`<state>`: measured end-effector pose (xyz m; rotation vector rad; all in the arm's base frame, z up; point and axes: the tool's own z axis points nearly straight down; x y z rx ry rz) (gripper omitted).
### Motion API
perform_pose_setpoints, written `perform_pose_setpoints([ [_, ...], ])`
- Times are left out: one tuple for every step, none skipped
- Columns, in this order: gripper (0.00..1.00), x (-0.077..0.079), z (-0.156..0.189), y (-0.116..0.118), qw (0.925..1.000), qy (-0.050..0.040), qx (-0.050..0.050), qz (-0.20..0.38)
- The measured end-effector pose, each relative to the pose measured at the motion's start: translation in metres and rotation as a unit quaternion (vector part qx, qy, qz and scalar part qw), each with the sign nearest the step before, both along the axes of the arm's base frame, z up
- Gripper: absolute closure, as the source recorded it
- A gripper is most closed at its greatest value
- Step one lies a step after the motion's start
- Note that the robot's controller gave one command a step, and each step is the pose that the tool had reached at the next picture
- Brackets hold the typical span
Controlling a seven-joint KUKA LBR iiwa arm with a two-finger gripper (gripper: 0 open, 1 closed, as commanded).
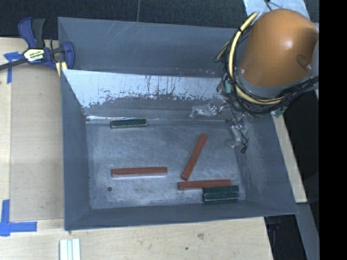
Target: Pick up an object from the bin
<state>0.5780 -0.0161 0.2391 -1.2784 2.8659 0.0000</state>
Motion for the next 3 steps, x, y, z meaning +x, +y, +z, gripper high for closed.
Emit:
perform_pose_setpoints([
  [0.0, -0.016, -0.128, 0.028, 0.9869, 0.0034, 0.0, 0.161],
  [0.0, 0.014, -0.172, 0.001, 0.9894, 0.0001, 0.0, 0.145],
  [1.0, 0.015, -0.168, 0.003, 0.9893, -0.0009, 0.0, 0.146],
])
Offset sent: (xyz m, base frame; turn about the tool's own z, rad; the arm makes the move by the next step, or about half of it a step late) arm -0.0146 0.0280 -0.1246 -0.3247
